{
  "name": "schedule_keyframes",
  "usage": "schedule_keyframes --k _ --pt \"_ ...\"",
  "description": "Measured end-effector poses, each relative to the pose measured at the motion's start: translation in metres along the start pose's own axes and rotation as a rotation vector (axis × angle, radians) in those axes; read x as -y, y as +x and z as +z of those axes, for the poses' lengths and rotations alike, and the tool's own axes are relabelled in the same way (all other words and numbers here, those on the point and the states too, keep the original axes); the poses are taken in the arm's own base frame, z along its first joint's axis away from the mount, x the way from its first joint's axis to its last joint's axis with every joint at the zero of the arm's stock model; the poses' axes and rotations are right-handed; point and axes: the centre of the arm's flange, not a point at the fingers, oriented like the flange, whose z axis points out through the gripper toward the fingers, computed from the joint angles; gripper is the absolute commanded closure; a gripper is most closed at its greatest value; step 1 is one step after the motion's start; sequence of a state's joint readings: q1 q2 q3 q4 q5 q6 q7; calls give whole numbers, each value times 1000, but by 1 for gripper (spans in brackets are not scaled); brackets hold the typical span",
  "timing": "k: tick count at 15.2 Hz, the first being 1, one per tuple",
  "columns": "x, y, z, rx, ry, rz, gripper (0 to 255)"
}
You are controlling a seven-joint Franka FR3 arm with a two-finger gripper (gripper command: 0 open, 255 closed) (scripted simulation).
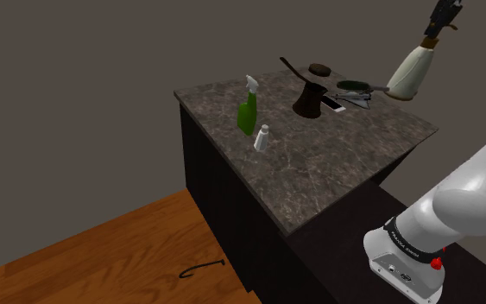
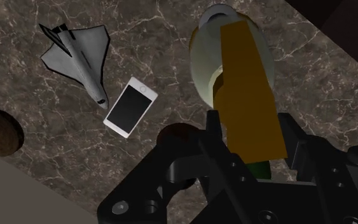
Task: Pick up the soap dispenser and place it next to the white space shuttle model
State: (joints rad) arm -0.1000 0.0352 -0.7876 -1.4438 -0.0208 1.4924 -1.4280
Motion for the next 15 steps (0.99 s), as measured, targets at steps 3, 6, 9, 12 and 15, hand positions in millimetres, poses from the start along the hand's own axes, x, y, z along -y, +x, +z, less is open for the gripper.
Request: schedule_keyframes --k 3,6,9,12,15 --pt "-26 -23 15 0 0 0 255" --pt "-51 -43 35 1 0 1 255" --pt "-75 -64 49 1 -1 1 255" --pt "-108 -87 69 1 -1 -1 255" --pt "-120 -97 84 -1 1 -2 255"
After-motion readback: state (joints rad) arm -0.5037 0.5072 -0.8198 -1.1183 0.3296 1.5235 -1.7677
